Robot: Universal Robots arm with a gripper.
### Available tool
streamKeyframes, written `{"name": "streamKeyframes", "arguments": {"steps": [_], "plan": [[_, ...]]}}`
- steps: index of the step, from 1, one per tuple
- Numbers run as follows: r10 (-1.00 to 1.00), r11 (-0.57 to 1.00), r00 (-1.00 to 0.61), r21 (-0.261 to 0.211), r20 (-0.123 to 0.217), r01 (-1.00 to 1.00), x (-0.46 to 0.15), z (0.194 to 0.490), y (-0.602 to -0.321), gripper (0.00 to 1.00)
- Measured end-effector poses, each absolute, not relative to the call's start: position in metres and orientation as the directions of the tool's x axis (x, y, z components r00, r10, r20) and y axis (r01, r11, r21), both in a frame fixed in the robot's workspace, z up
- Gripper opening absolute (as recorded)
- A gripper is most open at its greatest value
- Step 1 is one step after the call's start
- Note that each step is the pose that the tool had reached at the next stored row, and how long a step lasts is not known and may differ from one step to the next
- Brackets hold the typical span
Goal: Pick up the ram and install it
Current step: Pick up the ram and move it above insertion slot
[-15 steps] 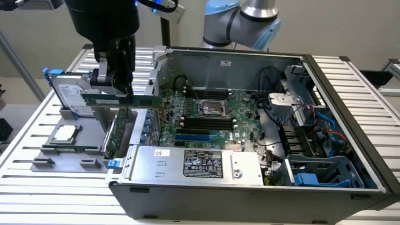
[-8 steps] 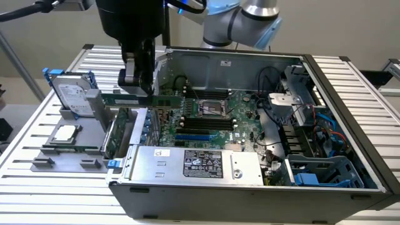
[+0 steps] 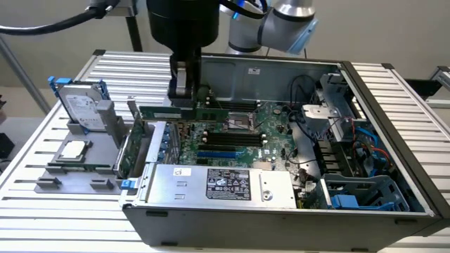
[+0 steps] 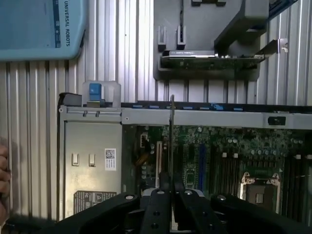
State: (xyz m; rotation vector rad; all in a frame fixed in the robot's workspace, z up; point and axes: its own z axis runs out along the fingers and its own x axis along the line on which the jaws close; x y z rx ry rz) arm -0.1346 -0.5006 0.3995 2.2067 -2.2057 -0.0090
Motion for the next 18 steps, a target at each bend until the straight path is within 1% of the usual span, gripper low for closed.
{"name": "streamKeyframes", "arguments": {"steps": [8,18], "plan": [[-1.000,0.000,0.001,0.020,0.010,-1.000,-0.098,0.392,-0.494,0.00],[-1.000,0.000,0.001,0.020,0.010,-1.000,-0.072,0.373,-0.464,0.00]]}}
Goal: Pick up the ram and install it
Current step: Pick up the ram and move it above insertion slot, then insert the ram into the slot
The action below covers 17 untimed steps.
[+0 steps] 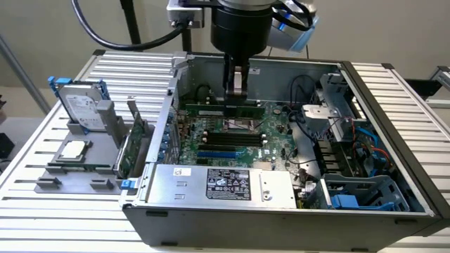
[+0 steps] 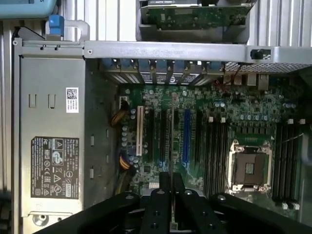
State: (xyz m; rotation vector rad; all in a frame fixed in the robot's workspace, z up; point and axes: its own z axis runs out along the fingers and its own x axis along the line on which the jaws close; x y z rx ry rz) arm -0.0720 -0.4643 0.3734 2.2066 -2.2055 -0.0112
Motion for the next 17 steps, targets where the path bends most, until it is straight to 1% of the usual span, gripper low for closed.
{"name": "streamKeyframes", "arguments": {"steps": [17], "plan": [[-1.000,0.000,0.001,0.020,0.010,-1.000,-0.057,0.342,-0.403,0.00]]}}
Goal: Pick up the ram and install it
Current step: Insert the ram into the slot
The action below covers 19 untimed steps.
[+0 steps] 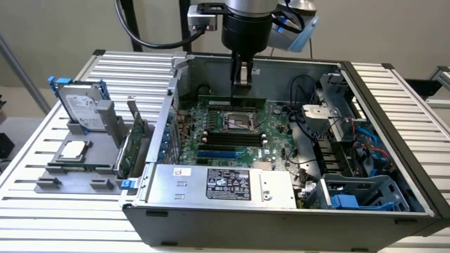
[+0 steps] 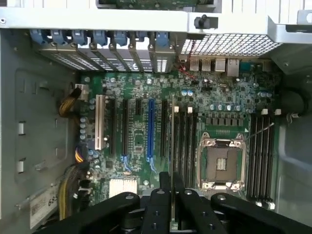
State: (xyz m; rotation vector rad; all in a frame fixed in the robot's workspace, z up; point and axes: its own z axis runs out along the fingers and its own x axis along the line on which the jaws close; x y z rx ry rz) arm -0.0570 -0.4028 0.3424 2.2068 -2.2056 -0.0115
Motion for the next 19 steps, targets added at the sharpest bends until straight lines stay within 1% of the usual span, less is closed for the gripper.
{"name": "streamKeyframes", "arguments": {"steps": [4,10,19], "plan": [[-1.000,-0.001,0.001,0.020,0.010,-1.000,-0.053,0.335,-0.394,0.00],[-1.000,0.005,-0.005,0.020,0.009,-1.000,-0.045,0.324,-0.390,0.00],[-1.000,0.011,-0.011,0.021,0.009,-1.000,-0.044,0.323,-0.389,0.00]]}}
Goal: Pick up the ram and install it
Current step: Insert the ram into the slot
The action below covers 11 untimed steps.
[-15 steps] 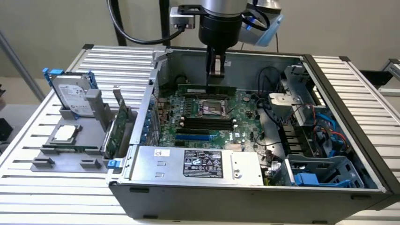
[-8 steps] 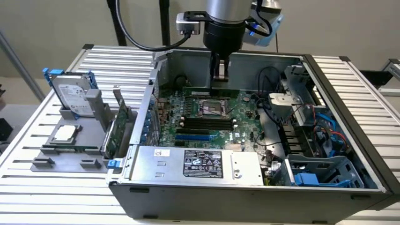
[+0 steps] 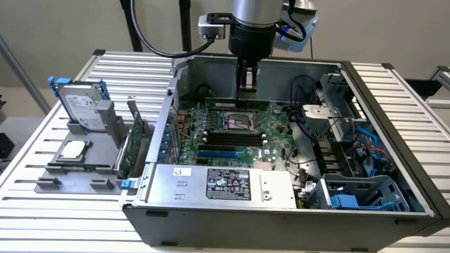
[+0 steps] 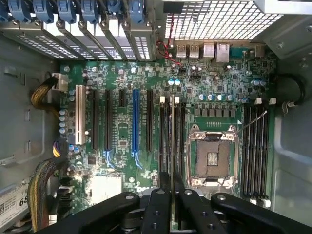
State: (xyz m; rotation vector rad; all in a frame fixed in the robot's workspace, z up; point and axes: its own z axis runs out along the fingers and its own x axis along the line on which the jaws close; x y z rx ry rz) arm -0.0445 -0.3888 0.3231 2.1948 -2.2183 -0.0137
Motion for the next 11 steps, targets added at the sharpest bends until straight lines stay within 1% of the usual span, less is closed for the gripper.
{"name": "streamKeyframes", "arguments": {"steps": [11], "plan": [[-1.000,0.011,-0.011,0.021,0.009,-1.000,-0.0445,0.3231,-0.3888,0.00]]}}
